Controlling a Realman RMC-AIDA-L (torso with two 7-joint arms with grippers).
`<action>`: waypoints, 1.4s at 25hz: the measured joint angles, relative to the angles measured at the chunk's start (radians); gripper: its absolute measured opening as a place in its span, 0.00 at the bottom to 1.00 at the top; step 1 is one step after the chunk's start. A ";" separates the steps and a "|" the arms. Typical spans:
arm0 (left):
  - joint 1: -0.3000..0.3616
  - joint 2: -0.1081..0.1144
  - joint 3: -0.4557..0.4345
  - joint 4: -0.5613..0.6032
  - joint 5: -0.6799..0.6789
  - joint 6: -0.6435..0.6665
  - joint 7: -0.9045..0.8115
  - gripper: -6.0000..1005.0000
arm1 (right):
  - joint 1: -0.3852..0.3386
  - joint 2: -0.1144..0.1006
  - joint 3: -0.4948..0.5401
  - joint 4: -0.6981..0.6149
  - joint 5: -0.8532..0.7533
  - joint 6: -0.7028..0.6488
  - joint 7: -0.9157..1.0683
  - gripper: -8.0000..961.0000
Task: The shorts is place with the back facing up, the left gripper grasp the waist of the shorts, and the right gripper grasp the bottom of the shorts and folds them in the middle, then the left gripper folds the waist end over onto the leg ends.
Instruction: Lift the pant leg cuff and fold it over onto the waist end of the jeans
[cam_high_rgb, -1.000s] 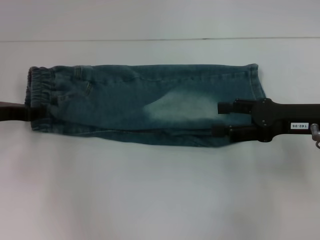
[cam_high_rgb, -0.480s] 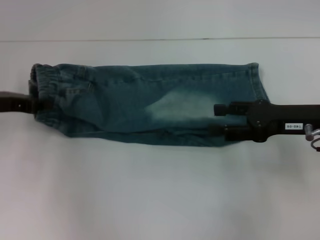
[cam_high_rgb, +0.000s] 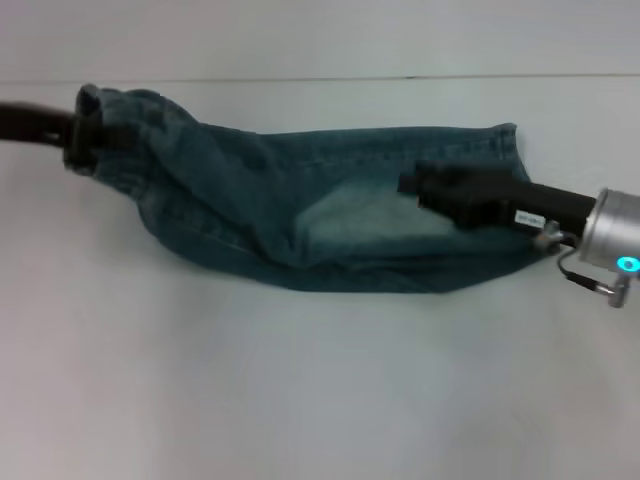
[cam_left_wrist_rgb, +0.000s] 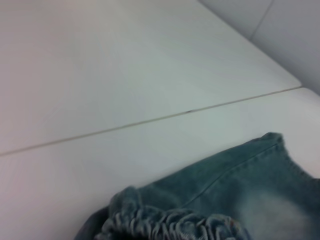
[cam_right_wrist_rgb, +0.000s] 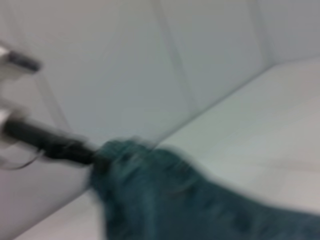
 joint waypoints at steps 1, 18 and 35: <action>-0.012 0.005 0.000 0.000 -0.003 0.011 -0.005 0.12 | 0.005 0.001 0.000 0.049 0.064 0.046 -0.062 0.59; -0.186 0.034 0.008 -0.028 -0.187 0.160 -0.058 0.12 | 0.325 0.029 0.065 0.623 0.586 0.511 -0.769 0.02; -0.191 0.041 0.012 -0.088 -0.253 0.182 -0.060 0.12 | 0.350 0.029 0.694 0.872 -0.290 0.725 -0.860 0.02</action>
